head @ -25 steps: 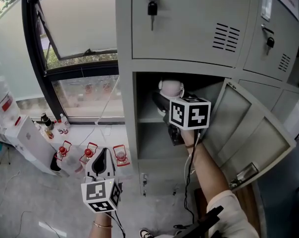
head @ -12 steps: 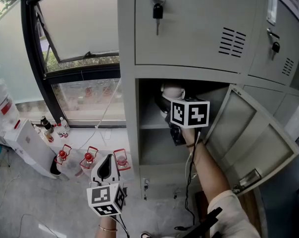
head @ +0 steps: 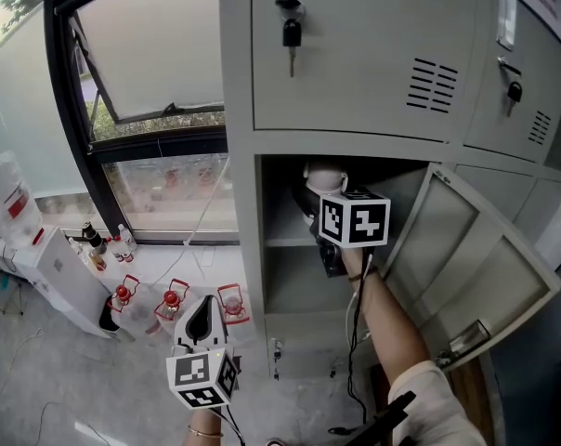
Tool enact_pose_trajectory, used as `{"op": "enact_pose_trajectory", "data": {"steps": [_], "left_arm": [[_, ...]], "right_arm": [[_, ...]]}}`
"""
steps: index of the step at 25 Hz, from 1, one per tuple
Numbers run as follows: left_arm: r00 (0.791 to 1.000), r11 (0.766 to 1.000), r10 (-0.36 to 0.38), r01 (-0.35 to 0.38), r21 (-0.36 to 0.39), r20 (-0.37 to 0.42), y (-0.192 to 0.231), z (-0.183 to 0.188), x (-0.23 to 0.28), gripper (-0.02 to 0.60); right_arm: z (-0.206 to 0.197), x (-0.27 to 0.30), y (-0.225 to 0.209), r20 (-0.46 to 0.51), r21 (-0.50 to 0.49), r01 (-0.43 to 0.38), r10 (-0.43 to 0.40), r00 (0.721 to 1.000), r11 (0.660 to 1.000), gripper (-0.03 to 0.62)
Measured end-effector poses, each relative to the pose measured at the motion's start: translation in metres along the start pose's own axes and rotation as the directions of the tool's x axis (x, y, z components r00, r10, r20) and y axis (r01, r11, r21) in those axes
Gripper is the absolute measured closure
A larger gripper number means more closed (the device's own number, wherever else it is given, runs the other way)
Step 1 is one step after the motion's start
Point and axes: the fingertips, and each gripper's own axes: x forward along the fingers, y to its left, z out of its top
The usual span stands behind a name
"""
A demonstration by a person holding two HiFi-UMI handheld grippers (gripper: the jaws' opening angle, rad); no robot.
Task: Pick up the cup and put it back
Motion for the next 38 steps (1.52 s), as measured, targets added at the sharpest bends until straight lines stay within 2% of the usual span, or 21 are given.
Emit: {"op": "enact_pose_trajectory", "data": {"steps": [10,19,24,28,34,37,38], "left_arm": [[1.0,0.999,0.0,-0.001,-0.035,-0.022,-0.008,0.005,-0.011,0.571],[1.0,0.999,-0.003,0.002,-0.039,-0.028,-0.017,0.003,-0.025,0.571],[1.0,0.999,0.0,0.0,-0.035,-0.01,-0.026,0.006,-0.034,0.571],[1.0,1.0,0.007,-0.008,-0.021,-0.018,-0.035,0.008,-0.047,0.571],[1.0,1.0,0.02,-0.02,-0.018,-0.004,-0.055,0.015,-0.062,0.571],[1.0,1.0,0.022,-0.022,-0.012,-0.012,-0.071,0.015,-0.068,0.571],[1.0,1.0,0.021,-0.021,-0.01,-0.017,-0.078,0.014,-0.07,0.571]], "right_arm": [[0.008,-0.01,0.0,0.032,-0.038,0.034,-0.032,0.999,0.999,0.198],[0.019,-0.05,-0.003,0.111,-0.031,0.099,-0.095,0.989,0.995,0.206],[0.011,-0.079,0.001,0.147,-0.017,0.105,-0.101,0.984,0.994,0.297],[-0.009,-0.102,0.01,0.138,-0.013,0.09,-0.087,0.987,0.996,0.412],[-0.039,-0.134,0.021,0.114,-0.035,0.08,-0.075,0.991,0.996,0.524],[-0.064,-0.159,0.025,0.103,-0.069,0.09,-0.082,0.991,0.994,0.602],[-0.074,-0.169,0.028,0.098,-0.086,0.089,-0.08,0.992,0.992,0.602]]}}
